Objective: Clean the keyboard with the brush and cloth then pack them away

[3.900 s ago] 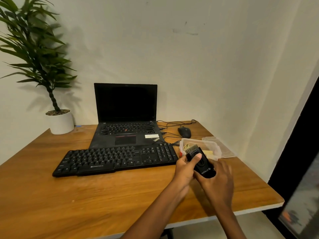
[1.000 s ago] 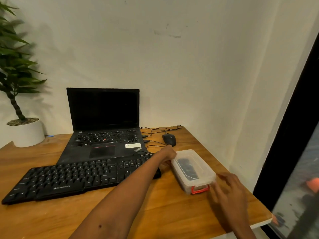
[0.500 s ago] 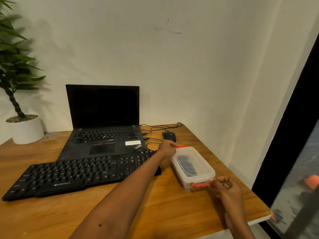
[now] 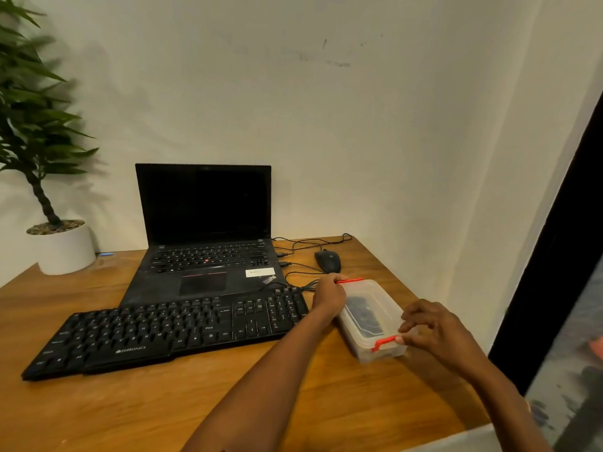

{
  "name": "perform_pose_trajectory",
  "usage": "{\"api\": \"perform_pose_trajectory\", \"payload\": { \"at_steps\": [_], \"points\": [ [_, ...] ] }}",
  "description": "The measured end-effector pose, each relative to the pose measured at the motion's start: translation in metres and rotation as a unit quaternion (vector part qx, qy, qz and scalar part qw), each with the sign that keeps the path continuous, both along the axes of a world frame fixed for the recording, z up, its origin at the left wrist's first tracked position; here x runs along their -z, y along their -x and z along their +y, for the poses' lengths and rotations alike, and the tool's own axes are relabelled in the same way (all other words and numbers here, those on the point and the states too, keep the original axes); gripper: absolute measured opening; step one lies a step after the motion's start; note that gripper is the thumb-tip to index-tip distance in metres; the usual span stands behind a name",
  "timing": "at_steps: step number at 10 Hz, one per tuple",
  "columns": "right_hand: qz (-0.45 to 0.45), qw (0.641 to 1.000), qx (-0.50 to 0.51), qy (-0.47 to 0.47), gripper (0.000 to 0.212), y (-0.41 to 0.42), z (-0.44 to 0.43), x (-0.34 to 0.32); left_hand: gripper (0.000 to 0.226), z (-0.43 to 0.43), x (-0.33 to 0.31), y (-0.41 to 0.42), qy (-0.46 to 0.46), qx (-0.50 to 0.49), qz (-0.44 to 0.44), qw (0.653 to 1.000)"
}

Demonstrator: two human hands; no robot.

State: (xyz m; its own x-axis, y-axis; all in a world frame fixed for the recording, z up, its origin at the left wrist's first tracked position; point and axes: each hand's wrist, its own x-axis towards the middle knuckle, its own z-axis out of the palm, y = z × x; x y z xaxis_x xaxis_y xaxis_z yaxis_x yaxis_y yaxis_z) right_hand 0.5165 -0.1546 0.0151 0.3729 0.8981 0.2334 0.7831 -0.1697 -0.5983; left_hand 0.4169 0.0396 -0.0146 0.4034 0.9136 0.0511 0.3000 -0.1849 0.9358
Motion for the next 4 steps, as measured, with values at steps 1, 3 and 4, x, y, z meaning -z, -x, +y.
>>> {"api": "perform_pose_trajectory", "payload": {
  "at_steps": [1,3,4],
  "points": [
    [-0.015,0.999,-0.013,0.039,0.023,-0.001,0.004,-0.013,0.033,-0.008,-0.006,0.010,-0.037,0.018,0.044,0.998],
    [-0.170,0.974,0.022,0.146,0.026,0.026,0.003,-0.031,0.040,-0.028,-0.017,0.072,-0.243,0.055,0.152,0.956],
    [-0.190,0.978,0.034,0.083,0.036,0.061,0.009,-0.043,0.033,-0.037,-0.029,0.123,-0.334,0.004,0.172,0.927]
  ]
}}
